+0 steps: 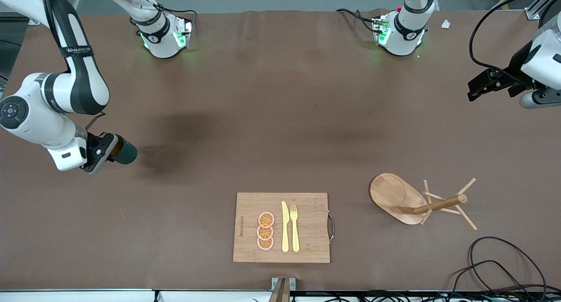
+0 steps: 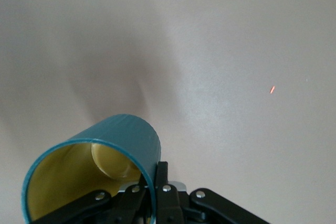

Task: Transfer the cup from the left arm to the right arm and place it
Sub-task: 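Carry the teal mug with the right gripper away from center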

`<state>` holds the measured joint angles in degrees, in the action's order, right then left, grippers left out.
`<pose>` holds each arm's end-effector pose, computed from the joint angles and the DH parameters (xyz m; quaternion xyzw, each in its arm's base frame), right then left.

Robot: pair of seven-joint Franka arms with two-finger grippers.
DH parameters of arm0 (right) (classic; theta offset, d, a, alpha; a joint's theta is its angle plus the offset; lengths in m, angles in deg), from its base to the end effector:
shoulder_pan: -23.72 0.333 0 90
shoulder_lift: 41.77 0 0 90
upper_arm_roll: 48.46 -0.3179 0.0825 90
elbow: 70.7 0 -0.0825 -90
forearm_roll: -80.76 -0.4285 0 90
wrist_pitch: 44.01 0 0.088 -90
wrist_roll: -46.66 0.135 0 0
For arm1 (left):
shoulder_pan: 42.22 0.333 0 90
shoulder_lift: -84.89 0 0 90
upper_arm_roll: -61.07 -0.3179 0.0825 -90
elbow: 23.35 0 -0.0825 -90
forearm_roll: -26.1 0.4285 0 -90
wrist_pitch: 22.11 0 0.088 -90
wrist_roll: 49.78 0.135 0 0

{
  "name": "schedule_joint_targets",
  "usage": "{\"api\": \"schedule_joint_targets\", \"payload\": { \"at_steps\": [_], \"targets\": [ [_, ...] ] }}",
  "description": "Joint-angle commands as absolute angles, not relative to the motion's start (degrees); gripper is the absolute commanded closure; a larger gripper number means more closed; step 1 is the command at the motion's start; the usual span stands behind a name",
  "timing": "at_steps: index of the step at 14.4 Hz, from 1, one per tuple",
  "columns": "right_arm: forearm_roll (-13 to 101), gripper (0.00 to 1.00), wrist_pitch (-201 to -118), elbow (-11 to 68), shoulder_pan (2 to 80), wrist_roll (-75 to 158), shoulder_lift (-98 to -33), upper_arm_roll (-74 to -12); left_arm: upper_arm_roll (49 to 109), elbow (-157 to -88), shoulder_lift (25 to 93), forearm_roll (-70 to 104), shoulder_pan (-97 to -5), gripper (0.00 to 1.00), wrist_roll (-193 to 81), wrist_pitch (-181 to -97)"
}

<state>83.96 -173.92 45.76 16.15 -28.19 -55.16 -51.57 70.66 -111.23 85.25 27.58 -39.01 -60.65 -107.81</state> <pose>0.6218 -0.0514 0.2772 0.8071 0.5902 -0.0091 0.0122 0.5854 -0.0621 0.6146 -0.9990 -0.0399 0.0137 0.0157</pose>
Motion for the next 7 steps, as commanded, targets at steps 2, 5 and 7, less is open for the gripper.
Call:
{"api": "schedule_joint_targets", "payload": {
  "at_steps": [2, 5, 7],
  "targets": [
    [87.96, 1.00, -174.79, 48.13, 15.19, -39.96, -53.02, -52.76, 70.91, -109.83, 84.54, 28.65, -38.88, 0.00, -59.45, -107.28],
    [88.14, 1.00, -176.28, 49.70, 13.61, -44.73, -53.11, -52.76, 70.91, -109.83, 84.54, 28.65, -39.14, 0.00, -59.54, -107.28],
    [88.14, 1.00, -180.58, 52.25, 13.09, -51.13, -52.93, -52.76, 70.91, -109.83, 84.54, 28.65, -39.23, 0.00, -59.54, -107.28]
  ]
}}
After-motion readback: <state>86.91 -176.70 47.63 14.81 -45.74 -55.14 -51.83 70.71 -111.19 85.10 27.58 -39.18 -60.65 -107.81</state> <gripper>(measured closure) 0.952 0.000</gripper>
